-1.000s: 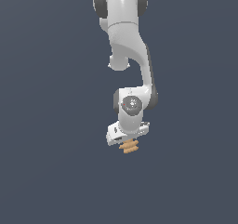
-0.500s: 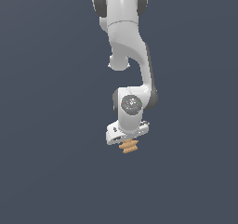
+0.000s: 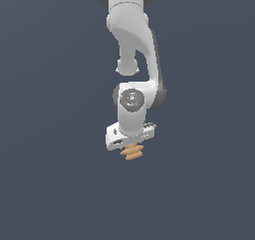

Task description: Pick up the object and move it to a goal position.

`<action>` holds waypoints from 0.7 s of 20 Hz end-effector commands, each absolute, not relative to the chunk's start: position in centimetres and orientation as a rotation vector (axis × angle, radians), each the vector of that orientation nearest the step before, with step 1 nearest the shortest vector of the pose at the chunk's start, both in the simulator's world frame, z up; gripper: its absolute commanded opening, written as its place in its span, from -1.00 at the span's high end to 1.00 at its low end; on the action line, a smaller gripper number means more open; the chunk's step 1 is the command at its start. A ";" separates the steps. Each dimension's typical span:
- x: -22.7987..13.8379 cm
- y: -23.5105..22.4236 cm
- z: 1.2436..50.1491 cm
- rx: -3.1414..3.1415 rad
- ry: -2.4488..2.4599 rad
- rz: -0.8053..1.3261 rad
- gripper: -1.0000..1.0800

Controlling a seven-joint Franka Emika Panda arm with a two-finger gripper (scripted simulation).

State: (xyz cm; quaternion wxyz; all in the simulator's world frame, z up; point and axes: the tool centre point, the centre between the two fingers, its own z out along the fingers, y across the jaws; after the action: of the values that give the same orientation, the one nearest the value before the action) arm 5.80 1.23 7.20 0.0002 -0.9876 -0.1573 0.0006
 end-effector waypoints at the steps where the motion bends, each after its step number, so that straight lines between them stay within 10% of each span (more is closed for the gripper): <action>1: 5.8 0.0 9.5 -3.103 -0.493 0.000 1.00; 14: 5.6 -7.4 23.4 -3.101 -0.494 -0.001 1.00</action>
State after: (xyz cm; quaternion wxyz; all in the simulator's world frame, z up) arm 5.63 -6.59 21.75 0.0004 -0.9876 -0.1570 -0.0005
